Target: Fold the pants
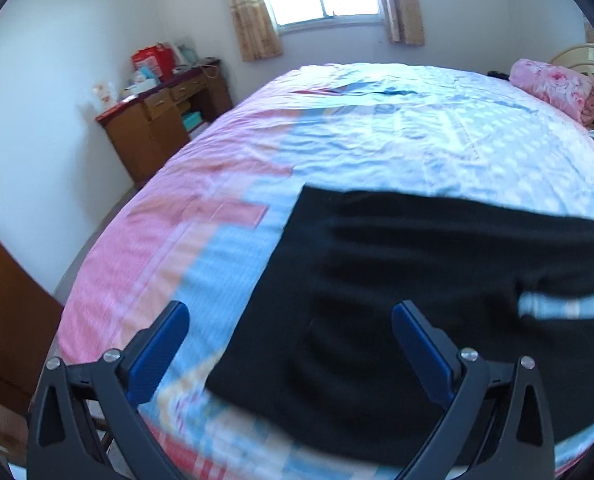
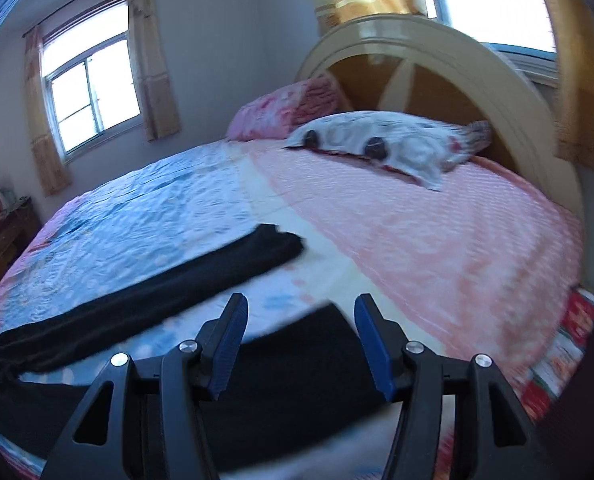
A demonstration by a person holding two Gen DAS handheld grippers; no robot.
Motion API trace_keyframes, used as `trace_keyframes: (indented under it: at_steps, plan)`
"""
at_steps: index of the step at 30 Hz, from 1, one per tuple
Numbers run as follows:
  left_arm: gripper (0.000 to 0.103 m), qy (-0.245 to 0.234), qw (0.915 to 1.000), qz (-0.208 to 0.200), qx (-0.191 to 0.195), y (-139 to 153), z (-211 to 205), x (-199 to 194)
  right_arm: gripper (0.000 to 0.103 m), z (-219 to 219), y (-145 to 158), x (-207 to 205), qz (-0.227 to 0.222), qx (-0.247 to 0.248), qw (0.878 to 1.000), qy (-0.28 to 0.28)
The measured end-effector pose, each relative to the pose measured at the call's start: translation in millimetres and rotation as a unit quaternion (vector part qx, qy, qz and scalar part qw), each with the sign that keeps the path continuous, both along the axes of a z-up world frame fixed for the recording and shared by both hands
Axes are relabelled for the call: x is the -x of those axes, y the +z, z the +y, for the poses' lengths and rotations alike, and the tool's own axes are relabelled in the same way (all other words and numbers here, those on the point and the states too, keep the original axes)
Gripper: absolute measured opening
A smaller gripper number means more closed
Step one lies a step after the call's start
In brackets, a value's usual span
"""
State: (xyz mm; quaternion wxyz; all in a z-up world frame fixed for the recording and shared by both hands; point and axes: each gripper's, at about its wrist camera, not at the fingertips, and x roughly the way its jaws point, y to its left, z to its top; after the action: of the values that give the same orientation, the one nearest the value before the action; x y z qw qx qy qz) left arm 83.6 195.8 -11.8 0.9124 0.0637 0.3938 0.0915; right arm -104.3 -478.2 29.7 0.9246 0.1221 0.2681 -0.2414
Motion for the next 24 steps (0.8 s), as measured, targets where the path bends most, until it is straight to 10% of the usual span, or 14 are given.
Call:
trace_keyframes:
  at_steps: [11,24]
  plan:
    - [0.103,-0.042,0.9976,0.052,0.018,-11,-50,-113,0.057,64,-12,-191,0.059,-0.055,0.974,0.214]
    - [0.103,0.006,0.9971,0.074,0.018,-45,-32,-111,0.051,415,-98,-385,0.168,-0.031,0.807,0.565]
